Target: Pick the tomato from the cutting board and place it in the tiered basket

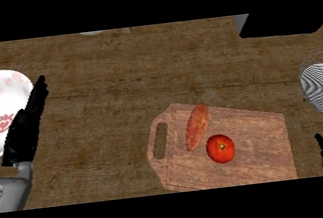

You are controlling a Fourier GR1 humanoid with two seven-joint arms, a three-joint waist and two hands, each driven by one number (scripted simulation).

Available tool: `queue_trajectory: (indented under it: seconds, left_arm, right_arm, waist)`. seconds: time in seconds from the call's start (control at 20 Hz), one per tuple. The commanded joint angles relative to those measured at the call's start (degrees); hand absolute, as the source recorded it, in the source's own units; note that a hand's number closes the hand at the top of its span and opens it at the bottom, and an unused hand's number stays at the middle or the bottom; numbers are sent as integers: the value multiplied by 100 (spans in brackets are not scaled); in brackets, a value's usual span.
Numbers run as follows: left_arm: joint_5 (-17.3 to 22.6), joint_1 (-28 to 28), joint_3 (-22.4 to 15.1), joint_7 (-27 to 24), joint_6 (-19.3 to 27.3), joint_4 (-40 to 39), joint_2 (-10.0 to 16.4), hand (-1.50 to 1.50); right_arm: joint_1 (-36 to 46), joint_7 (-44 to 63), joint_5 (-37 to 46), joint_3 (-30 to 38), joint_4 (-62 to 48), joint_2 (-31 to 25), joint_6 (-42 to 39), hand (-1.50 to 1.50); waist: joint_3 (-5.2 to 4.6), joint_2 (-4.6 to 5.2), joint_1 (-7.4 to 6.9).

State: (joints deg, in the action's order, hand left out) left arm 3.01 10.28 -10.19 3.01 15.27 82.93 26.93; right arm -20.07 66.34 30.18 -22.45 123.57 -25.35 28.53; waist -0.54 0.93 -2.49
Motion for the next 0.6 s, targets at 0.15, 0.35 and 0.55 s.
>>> queue_trajectory:
  seconds: [0.15,0.35,0.55]
  left_arm:
    - [-60,-40,56,-160,30,-193,-87,0]
    - [-34,134,74,44,-69,-211,-67,0]
    - [-66,-79,111,59,-23,3,-43,0]
  right_arm:
    - [979,1879,259,27,-329,526,-1038,-150]
    - [1137,1889,480,-33,-632,1042,-1289,-150]
    - [1257,1891,776,-21,-873,1415,-1702,-150]
  waist:
    - [14,-16,15]
    - [21,-43,124]
    - [30,-80,134]
